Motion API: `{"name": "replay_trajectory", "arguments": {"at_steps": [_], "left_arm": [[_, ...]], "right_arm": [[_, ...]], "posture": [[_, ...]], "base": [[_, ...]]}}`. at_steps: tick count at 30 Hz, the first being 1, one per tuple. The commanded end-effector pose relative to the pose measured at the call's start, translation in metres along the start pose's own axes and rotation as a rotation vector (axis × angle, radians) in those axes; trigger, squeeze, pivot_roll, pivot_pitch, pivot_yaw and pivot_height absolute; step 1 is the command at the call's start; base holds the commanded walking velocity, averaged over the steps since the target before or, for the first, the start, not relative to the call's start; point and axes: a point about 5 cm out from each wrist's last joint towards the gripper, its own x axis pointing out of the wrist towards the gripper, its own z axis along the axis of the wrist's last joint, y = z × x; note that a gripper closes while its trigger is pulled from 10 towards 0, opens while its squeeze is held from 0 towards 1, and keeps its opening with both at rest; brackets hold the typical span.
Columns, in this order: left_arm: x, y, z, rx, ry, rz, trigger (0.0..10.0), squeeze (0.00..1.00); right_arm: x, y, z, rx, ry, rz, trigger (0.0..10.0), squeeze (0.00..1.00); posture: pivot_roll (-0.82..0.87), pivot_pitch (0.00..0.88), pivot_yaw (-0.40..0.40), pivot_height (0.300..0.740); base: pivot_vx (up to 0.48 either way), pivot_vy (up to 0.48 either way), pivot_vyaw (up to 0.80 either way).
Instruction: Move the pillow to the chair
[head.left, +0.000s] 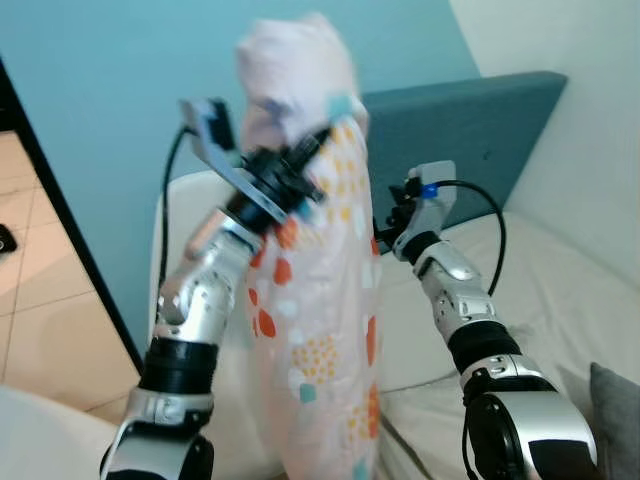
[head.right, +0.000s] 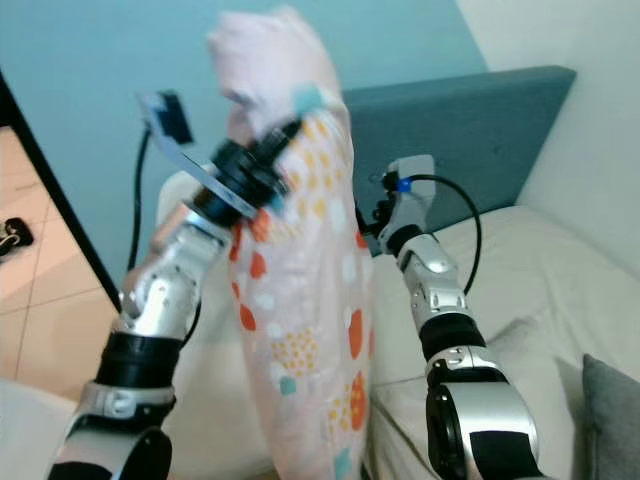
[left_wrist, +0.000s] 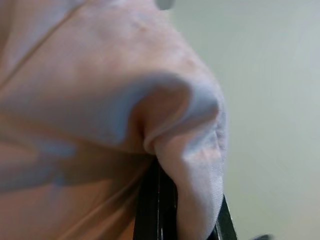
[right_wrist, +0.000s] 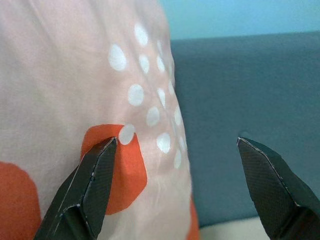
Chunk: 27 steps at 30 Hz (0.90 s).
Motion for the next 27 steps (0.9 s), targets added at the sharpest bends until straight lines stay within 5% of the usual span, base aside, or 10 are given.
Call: {"name": "replay_trajectory", "arguments": {"at_steps": [1, 6, 7, 8, 9, 10, 12, 15, 18, 27], "left_arm": [[-0.005, 0.015, 0.010, 0.053, -0.028, 0.035, 10.0, 0.00], [-0.020, 0.045, 0.008, 0.206, 0.047, 0.175, 10.0, 0.00], [-0.031, 0.063, 0.005, 0.319, 0.122, 0.280, 10.0, 0.00], [-0.031, 0.063, 0.005, 0.319, 0.122, 0.280, 10.0, 0.00], [-0.044, 0.080, 0.003, 0.396, 0.189, 0.368, 10.0, 0.00], [-0.044, 0.080, 0.003, 0.396, 0.189, 0.368, 10.0, 0.00], [-0.071, 0.107, -0.001, 0.457, 0.280, 0.544, 10.0, 0.00], [-0.084, 0.118, -0.006, 0.527, 0.350, 0.613, 10.0, 0.00], [-0.081, 0.120, -0.004, 0.688, 0.408, 0.609, 10.0, 0.00], [-0.057, 0.118, 0.018, 0.950, 0.355, 0.616, 10.0, 0.00]], "right_arm": [[-0.001, 0.002, -0.002, 0.003, 0.012, 0.010, 10.0, 0.00], [-0.002, 0.003, -0.002, 0.000, 0.014, 0.016, 10.0, 0.00], [-0.004, 0.003, -0.001, 0.000, 0.013, 0.022, 10.0, 0.00], [-0.004, 0.003, -0.001, 0.000, 0.013, 0.022, 10.0, 0.00], [-0.007, 0.005, -0.001, -0.002, 0.012, 0.032, 10.0, 0.00], [-0.007, 0.005, -0.001, -0.002, 0.012, 0.032, 10.0, 0.00], [-0.014, 0.007, 0.001, -0.012, 0.013, 0.052, 10.0, 0.00], [-0.021, 0.004, 0.005, -0.016, 0.011, 0.047, 10.0, 0.00], [-0.025, 0.001, 0.010, -0.016, 0.015, 0.029, 10.0, 0.00], [-0.029, 0.008, 0.015, 0.004, 0.027, 0.031, 10.0, 0.00]], "posture": [[-0.11, 0.000, -0.039, 0.740], [-0.12, 0.000, -0.043, 0.740], [-0.13, 0.000, -0.049, 0.740], [-0.13, 0.000, -0.049, 0.740], [-0.15, 0.000, -0.050, 0.740], [-0.15, 0.000, -0.050, 0.740], [-0.20, 0.052, -0.045, 0.740], [-0.22, 0.082, -0.046, 0.740], [-0.24, 0.109, -0.045, 0.740], [-0.23, 0.118, -0.043, 0.710]], "base": [[0.000, 0.000, 0.00], [0.000, 0.000, 0.00], [0.000, 0.000, 0.00], [0.000, 0.000, 0.00], [0.000, 0.000, 0.00], [0.000, 0.000, 0.00], [0.000, 0.000, 0.00], [0.000, 0.000, 0.00], [0.000, 0.000, 0.00], [0.000, 0.000, 0.00]]}}
